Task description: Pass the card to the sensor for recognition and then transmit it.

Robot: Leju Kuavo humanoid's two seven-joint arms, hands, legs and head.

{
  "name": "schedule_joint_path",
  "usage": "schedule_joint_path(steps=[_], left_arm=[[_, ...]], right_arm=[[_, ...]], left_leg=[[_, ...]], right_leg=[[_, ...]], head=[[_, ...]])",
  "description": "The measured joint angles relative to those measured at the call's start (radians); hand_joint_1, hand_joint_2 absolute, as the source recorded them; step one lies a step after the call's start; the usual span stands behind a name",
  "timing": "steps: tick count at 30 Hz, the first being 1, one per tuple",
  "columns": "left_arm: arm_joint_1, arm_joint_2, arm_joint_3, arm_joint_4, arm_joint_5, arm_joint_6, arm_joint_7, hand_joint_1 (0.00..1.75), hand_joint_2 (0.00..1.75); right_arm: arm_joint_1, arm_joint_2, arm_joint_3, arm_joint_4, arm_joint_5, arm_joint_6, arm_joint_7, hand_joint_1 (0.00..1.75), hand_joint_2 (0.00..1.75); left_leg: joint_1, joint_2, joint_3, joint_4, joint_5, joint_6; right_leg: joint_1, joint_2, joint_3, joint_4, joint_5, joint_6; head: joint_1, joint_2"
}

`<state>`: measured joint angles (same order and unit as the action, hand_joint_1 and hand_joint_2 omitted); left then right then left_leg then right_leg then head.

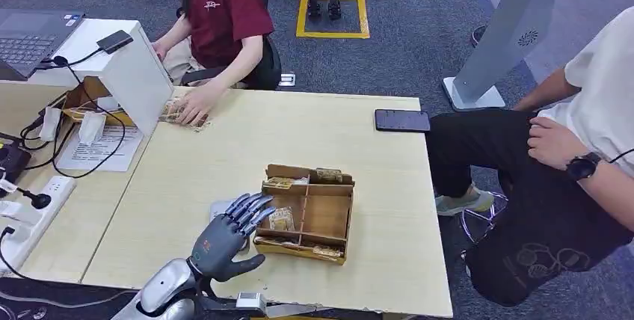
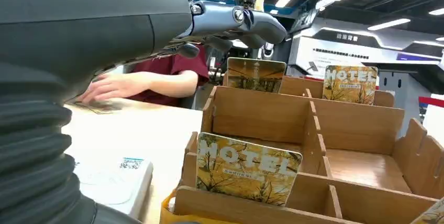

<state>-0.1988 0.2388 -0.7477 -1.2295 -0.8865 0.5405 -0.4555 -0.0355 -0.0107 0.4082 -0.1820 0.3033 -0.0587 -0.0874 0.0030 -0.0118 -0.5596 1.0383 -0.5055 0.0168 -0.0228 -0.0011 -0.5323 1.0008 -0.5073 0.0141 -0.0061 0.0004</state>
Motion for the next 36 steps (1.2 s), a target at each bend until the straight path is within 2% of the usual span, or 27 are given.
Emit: schedule_joint_path(steps=[5, 6, 7, 29, 34, 35, 36], left_arm=[[0.0, -0.001, 0.0, 0.0, 0.001, 0.0, -0.003, 0.0, 1.75], [0.0, -0.001, 0.0, 0.0, 0.001, -0.001, -0.003, 0.07, 1.75], [0.0, -0.002, 0.0, 0.001, 0.003, -0.004, -0.003, 1.75, 1.75], [-0.002, 0.0, 0.0, 0.018, 0.048, -0.016, -0.021, 1.75, 1.75], [-0.003, 0.005, 0.001, 0.011, 0.147, -0.023, -0.049, 1.75, 1.75], [-0.004, 0.01, 0.002, 0.003, 0.165, -0.031, -0.052, 1.75, 1.75], [-0.005, 0.012, 0.004, -0.005, 0.176, -0.036, -0.055, 1.75, 1.75]], right_arm=[[0.0, 0.0, 0.0, -0.002, 0.0, 0.0, 0.0, 0.0, 0.0], [0.0, 0.0, 0.0, -0.002, 0.0, 0.0, 0.0, 0.0, 0.0], [0.0, 0.0, 0.0, -0.003, 0.0, 0.0, 0.0, 0.0, 0.0], [-0.001, 0.005, 0.0, -0.009, -0.005, -0.006, -0.002, 0.0, 0.0], [-0.001, 0.005, -0.002, -0.009, -0.008, -0.01, -0.004, 0.0, 0.0], [-0.001, 0.005, -0.002, -0.009, -0.009, -0.012, -0.005, 0.0, 1.75], [-0.001, 0.005, -0.003, -0.009, -0.009, -0.014, -0.005, 0.0, 1.75]], left_leg=[[0.0, 0.0, 0.0, 0.0, 0.0, 0.0], [0.0, 0.0, 0.0, 0.0, 0.0, 0.0], [0.0, 0.0, 0.0, 0.0, 0.0, 0.0], [0.0, 0.0, 0.0, 0.0, 0.0, 0.0], [0.0, 0.0, 0.0, 0.0, 0.0, 0.0], [0.0, 0.0, 0.0, 0.0, 0.0, 0.0], [0.0, 0.0, 0.0, 0.0, 0.0, 0.0]], right_leg=[[0.0, 0.0, 0.0, 0.0, 0.0, 0.0], [0.0, 0.0, 0.0, 0.0, 0.0, 0.0], [0.0, 0.0, 0.0, 0.0, 0.0, 0.0], [0.0, 0.0, 0.0, 0.0, 0.0, 0.0], [0.0, 0.0, 0.0, 0.0, 0.0, 0.0], [0.0, 0.0, 0.0, 0.0, 0.0, 0.0], [0.0, 0.0, 0.0, 0.0, 0.0, 0.0]], head=[[0.0, 0.0], [0.0, 0.0], [0.0, 0.0], [0.0, 0.0], [0.0, 0.0], [0.0, 0.0], [0.0, 0.0]])
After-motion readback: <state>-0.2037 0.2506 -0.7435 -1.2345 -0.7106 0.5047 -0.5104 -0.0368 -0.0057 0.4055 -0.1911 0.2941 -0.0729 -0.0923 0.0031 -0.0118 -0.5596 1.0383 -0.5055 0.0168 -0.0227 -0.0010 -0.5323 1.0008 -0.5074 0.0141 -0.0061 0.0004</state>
